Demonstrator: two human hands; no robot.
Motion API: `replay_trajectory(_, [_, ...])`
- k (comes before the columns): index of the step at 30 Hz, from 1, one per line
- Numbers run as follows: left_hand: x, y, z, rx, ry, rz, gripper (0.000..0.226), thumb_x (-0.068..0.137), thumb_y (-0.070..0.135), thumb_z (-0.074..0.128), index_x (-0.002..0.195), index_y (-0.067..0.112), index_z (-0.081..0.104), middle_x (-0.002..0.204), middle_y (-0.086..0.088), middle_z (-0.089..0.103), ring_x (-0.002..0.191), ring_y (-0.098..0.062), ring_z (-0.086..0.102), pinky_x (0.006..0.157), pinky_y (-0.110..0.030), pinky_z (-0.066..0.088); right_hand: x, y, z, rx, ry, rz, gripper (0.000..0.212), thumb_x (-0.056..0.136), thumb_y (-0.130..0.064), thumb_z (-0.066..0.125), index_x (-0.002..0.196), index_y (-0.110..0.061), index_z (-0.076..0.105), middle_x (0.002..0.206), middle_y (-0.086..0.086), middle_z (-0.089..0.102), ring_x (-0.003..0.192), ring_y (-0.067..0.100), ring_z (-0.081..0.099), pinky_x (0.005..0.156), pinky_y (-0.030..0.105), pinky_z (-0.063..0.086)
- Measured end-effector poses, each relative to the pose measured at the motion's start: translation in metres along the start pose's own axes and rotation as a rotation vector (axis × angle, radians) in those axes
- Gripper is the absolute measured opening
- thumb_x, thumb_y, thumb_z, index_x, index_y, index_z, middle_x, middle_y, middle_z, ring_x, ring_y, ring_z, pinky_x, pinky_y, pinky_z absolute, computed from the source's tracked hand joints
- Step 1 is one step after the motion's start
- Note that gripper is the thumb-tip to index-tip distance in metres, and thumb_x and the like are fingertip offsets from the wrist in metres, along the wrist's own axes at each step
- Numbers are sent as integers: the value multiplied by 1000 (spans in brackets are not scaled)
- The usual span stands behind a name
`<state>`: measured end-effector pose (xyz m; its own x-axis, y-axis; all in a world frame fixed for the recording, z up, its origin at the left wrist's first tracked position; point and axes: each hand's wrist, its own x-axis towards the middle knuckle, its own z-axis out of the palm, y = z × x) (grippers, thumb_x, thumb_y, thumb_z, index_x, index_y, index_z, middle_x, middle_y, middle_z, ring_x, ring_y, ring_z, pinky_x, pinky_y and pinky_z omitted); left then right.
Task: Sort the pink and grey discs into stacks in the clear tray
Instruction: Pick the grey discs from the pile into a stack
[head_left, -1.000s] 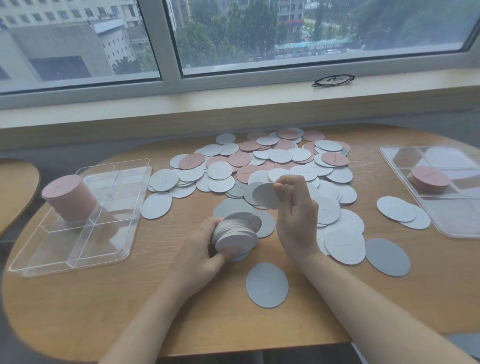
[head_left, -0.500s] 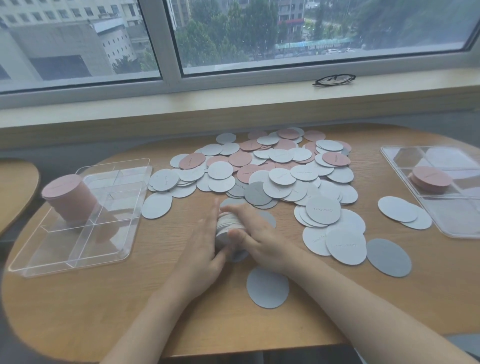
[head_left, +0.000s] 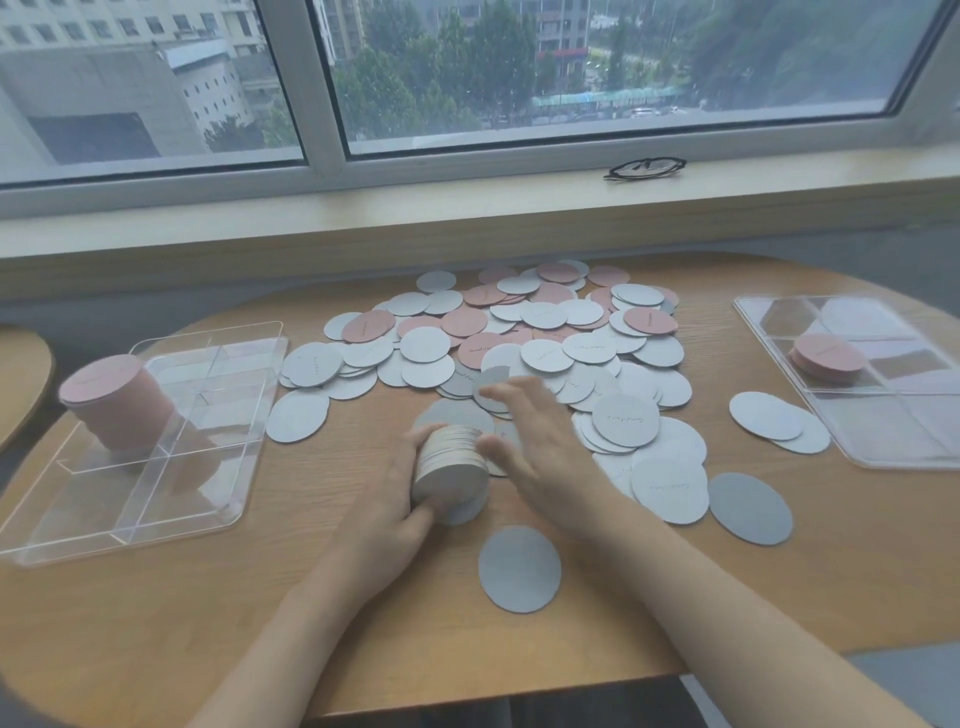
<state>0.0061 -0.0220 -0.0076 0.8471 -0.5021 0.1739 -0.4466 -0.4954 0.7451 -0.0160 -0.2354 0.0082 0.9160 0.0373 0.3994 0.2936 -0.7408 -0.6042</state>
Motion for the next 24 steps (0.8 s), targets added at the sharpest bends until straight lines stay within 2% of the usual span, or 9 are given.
replay_trajectory(2, [-1,-2,-1,-9,1,-16,66,93,8,66,139,45,37,128,29,56,118,3,54,97,-21,44,-3,18,-18,-205,178,93,58,88,-61,48,124,-17,59,122,4,50,115,23,47,96,38,37])
replay_trajectory(4, [-1,-1,-2,-36,7,-29,62,93,14,68,135,49,39,123,34,57,114,2,57,93,-20,45,-9,36,-38,-431,218,222,53,85,-54,62,122,-16,60,121,7,51,113,29,49,93,42,39])
replay_trajectory(6, [-2,2,-2,-81,17,-39,57,90,25,68,133,50,41,122,32,59,112,0,59,95,-29,49,-17,50,-54,-554,117,350,61,83,-58,65,128,-17,57,127,8,47,119,31,44,97,42,38])
replay_trajectory(9, [-2,4,-2,-136,24,-49,55,87,29,65,133,47,42,123,23,63,113,-8,62,98,-46,52,-25,57,-64,-558,-33,447,74,78,-72,61,132,-24,49,131,2,42,123,24,36,101,37,35])
replay_trajectory(14, [-3,4,-2,-141,21,-40,53,87,32,66,132,49,42,124,22,63,114,-10,62,98,-49,51,-21,61,-64,-574,-25,418,66,82,-67,61,129,-21,52,122,3,46,111,24,42,92,33,40])
replay_trajectory(18, [-3,6,-3,-127,21,-33,53,87,31,66,129,52,42,123,24,62,114,-7,62,97,-45,52,-16,59,-63,-622,18,349,47,85,-53,62,113,-15,60,105,5,55,95,27,52,73,36,47])
replay_trajectory(20, [-4,6,-3,-122,20,-32,53,87,31,66,129,52,41,123,25,62,114,-6,62,97,-43,52,-15,57,-65,-615,103,304,28,87,-37,60,99,-11,62,88,6,59,78,28,54,61,34,44])
replay_trajectory(22, [-4,5,-3,-125,23,-31,53,87,31,66,130,51,42,124,24,62,114,-7,62,97,-43,52,-16,55,-69,-595,190,255,11,87,-21,59,86,-9,59,68,3,55,60,29,48,51,32,35])
replay_trajectory(24, [-4,5,-3,-131,25,-26,53,87,29,66,130,50,43,124,22,62,115,-8,61,97,-44,52,-17,53,-72,-585,270,226,12,87,-11,61,78,-9,53,56,0,43,50,29,39,48,31,28])
